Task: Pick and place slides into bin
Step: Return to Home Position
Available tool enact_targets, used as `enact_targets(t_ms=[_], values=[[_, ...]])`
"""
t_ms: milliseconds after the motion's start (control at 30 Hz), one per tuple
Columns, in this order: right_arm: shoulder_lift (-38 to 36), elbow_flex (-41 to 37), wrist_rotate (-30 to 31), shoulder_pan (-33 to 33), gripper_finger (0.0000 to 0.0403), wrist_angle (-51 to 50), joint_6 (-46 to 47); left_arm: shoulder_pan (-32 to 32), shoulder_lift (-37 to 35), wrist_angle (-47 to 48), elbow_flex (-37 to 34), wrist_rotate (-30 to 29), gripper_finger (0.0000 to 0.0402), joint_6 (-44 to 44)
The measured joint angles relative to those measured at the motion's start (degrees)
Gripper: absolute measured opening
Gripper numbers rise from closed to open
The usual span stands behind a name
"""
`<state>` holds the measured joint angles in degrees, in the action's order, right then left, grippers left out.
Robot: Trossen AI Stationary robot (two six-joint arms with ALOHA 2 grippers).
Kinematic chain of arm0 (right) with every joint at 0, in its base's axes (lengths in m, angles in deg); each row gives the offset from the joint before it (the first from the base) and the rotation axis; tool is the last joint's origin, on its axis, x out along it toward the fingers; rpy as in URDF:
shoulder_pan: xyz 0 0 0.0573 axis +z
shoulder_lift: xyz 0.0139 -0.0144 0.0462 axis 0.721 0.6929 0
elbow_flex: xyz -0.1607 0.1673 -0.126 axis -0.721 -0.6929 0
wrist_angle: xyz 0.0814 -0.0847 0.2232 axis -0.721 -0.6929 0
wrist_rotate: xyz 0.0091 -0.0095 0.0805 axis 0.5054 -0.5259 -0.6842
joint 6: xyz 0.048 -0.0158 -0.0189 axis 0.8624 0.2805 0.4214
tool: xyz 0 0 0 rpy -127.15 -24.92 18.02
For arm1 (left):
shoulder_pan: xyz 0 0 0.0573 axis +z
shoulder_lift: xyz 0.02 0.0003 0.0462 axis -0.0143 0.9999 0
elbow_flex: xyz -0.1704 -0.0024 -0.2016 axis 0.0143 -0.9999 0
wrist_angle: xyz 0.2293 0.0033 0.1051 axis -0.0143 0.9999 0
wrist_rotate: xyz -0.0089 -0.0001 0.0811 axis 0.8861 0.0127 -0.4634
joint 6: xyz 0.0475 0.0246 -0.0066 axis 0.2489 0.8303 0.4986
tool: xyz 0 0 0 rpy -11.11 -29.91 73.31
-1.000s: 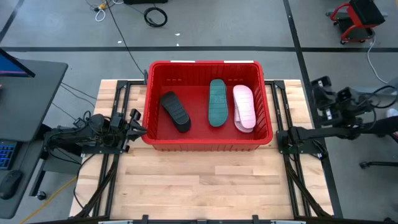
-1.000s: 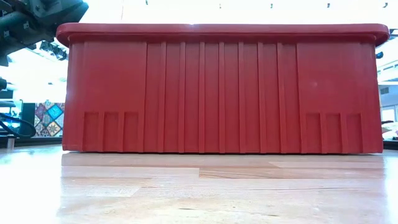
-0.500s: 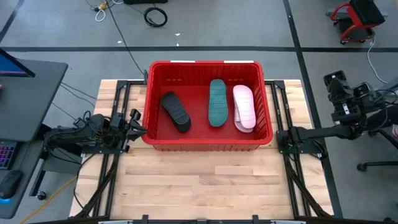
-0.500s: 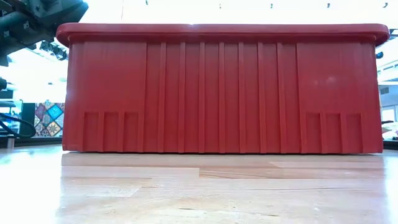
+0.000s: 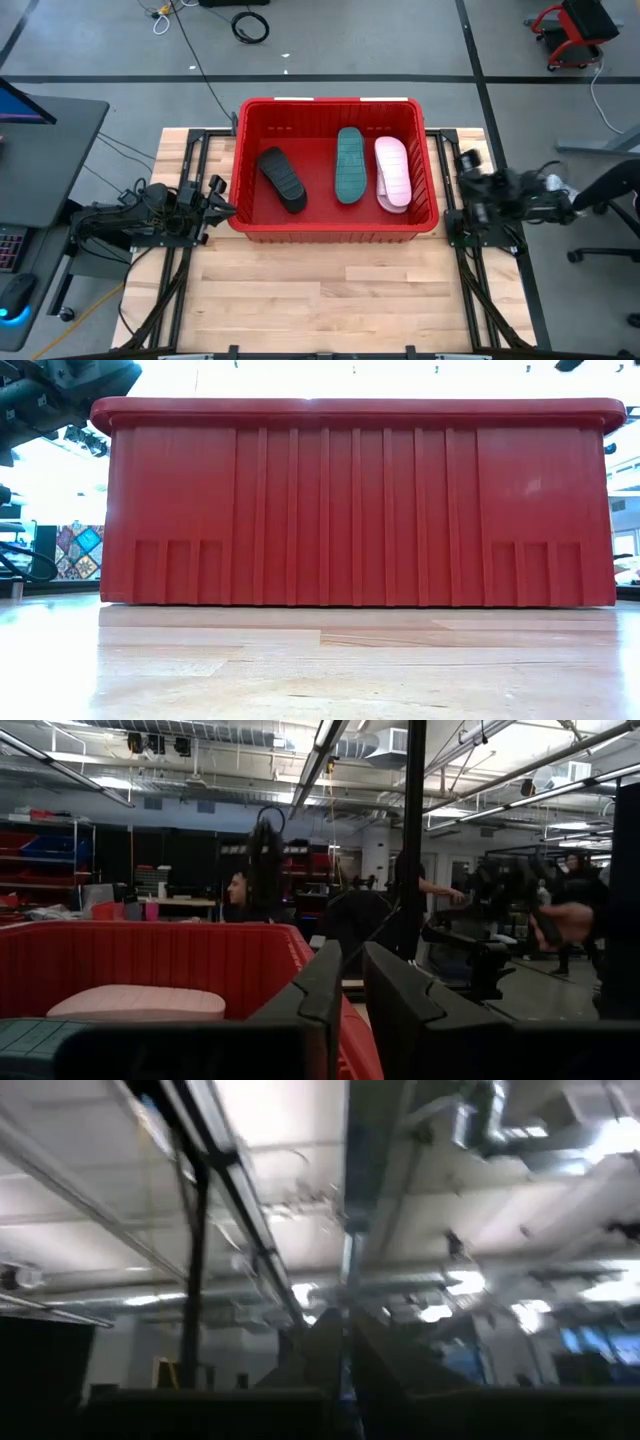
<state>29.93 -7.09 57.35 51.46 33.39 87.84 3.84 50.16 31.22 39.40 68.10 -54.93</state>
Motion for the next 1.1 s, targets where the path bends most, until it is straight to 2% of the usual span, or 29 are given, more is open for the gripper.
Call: enact_targets(t_ms=[233,333,567,867,1100], values=[[0.0,-11.1,9.1,0.0,0.0030,0.9,3.8,0.0,0.0,0.0,0.0,0.0,0.0059,0.0],[0.0,-12.0,11.2,0.0,0.0030,-2.6,4.9,0.0,0.0,0.0,0.0,0.0,0.0057,0.0],[0.0,-12.3,10.9,-0.1,0.0030,-5.4,2.8,0.0,0.0,0.0,0.0,0.0,0.0048,0.0],[-0.1,-12.2,9.4,-0.1,0.0030,-12.1,2.7,0.0,0.0,0.0,0.0,0.0,0.0059,0.0],[0.0,-11.9,8.9,0.0,0.0030,-12.9,-3.3,0.0,0.0,0.0,0.0,0.0,0.0052,0.0]])
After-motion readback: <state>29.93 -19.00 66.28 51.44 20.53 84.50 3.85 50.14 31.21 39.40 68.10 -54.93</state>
